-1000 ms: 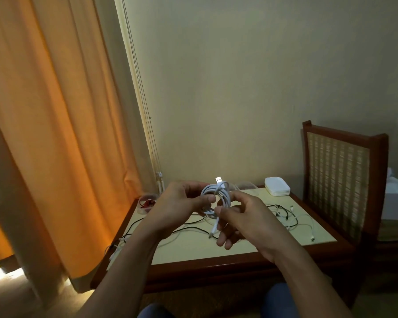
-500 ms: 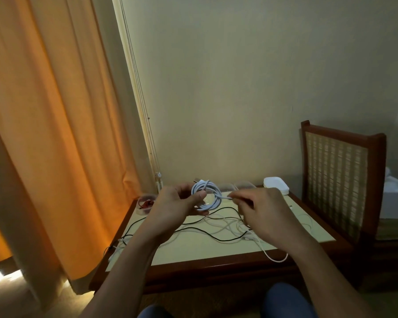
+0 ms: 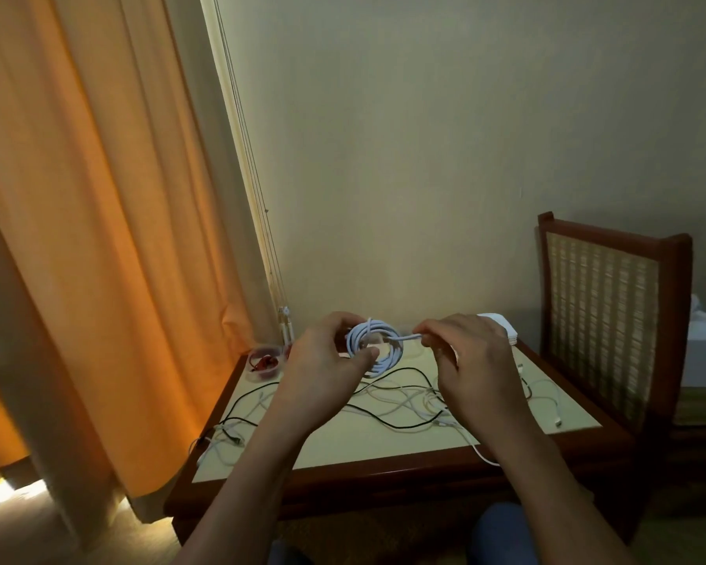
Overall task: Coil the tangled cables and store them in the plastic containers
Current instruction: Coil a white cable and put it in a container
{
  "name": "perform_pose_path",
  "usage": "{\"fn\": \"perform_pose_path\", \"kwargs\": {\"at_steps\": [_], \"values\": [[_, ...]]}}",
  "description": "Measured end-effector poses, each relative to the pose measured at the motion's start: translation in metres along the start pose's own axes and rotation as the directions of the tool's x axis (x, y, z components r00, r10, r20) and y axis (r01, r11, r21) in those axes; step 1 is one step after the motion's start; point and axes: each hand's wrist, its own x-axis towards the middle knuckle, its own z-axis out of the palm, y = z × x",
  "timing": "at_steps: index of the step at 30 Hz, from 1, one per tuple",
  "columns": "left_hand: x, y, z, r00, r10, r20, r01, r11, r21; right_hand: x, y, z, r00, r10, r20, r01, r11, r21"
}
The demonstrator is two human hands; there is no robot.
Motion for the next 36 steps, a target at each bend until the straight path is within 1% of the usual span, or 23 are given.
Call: {"fn": "perform_pose_path", "kwargs": {"at_steps": [3,4,6,8,11,12,14,16,18,19,21,23,24,25,26,27,28,29,31,33,35,36], "values": [[0.001,0.001,-0.003,0.994,0.081,0.078,-0.095,0.976,0.198,0.005,0.004,0.000,0.992,-0.039,0.121,0.036,0.999,0.022],[0.002,0.003,-0.004,0.988,0.107,0.111,-0.131,0.963,0.235,0.007,0.005,-0.001,0.987,-0.050,0.155,0.045,0.998,0.034],[0.005,0.008,-0.008,0.980,0.116,0.164,-0.156,0.955,0.252,0.011,0.006,-0.004,0.977,-0.075,0.200,0.061,0.995,0.077],[0.007,0.011,-0.013,0.972,0.089,0.219,-0.138,0.966,0.218,0.013,0.007,-0.007,0.970,-0.099,0.220,0.074,0.990,0.118],[0.009,0.009,-0.019,0.964,0.025,0.266,-0.058,0.992,0.115,0.016,0.010,-0.012,0.963,-0.146,0.228,0.120,0.985,0.123],[0.010,0.008,-0.021,0.962,-0.003,0.272,-0.015,0.998,0.063,0.017,0.012,-0.014,0.959,-0.172,0.227,0.153,0.983,0.097],[0.009,0.005,-0.025,0.953,-0.070,0.295,0.104,0.989,-0.101,0.018,0.019,-0.014,0.947,-0.233,0.222,0.236,0.972,0.011],[0.008,0.003,-0.028,0.929,-0.128,0.347,0.241,0.921,-0.306,0.017,0.028,-0.011,0.943,-0.261,0.207,0.286,0.953,-0.098],[0.007,0.003,-0.028,0.909,-0.163,0.385,0.338,0.826,-0.450,0.015,0.030,-0.008,0.961,-0.223,0.164,0.255,0.944,-0.208],[0.006,0.004,-0.027,0.902,-0.173,0.396,0.369,0.786,-0.496,0.013,0.028,-0.007,0.971,-0.197,0.133,0.224,0.947,-0.230],[0.003,0.006,-0.024,0.894,-0.178,0.411,0.402,0.723,-0.562,0.010,0.021,-0.007,0.982,-0.180,0.064,0.189,0.963,-0.193],[0.001,0.009,-0.021,0.899,-0.174,0.403,0.405,0.682,-0.609,0.006,0.013,-0.008,0.987,-0.158,0.004,0.158,0.983,-0.097],[0.000,0.009,-0.019,0.902,-0.173,0.395,0.403,0.665,-0.629,0.005,0.008,-0.009,0.993,-0.114,-0.018,0.114,0.993,-0.021],[-0.001,0.010,-0.017,0.905,-0.171,0.390,0.402,0.648,-0.647,0.004,0.004,-0.009,0.999,-0.038,-0.034,0.041,0.996,0.074],[-0.002,0.010,-0.016,0.906,-0.169,0.389,0.403,0.629,-0.665,0.003,-0.001,-0.009,0.997,0.067,-0.031,-0.060,0.981,0.185],[-0.002,0.009,-0.014,0.906,-0.166,0.389,0.404,0.610,-0.681,0.002,-0.007,-0.010,0.982,0.187,0.005,-0.180,0.936,0.302],[-0.002,0.009,-0.013,0.907,-0.165,0.388,0.405,0.597,-0.693,0.000,-0.011,-0.010,0.954,0.291,0.068,-0.293,0.862,0.414],[-0.001,0.009,-0.012,0.909,-0.167,0.383,0.403,0.594,-0.696,-0.001,-0.014,-0.008,0.922,0.367,0.128,-0.378,0.774,0.508],[-0.001,0.008,-0.009,0.912,-0.178,0.371,0.396,0.626,-0.672,-0.004,-0.015,-0.005,0.858,0.462,0.224,-0.487,0.595,0.640],[-0.002,0.008,-0.007,0.912,-0.170,0.374,0.388,0.659,-0.645,-0.006,-0.016,-0.002,0.797,0.501,0.336,-0.554,0.387,0.737],[-0.003,0.009,-0.006,0.913,-0.164,0.372,0.380,0.671,-0.637,-0.007,-0.017,0.000,0.749,0.485,0.451,-0.580,0.151,0.801],[-0.003,0.009,-0.007,0.917,-0.166,0.364,0.374,0.677,-0.634,-0.007,-0.018,-0.001,0.731,0.463,0.502,-0.591,0.061,0.804]]}}
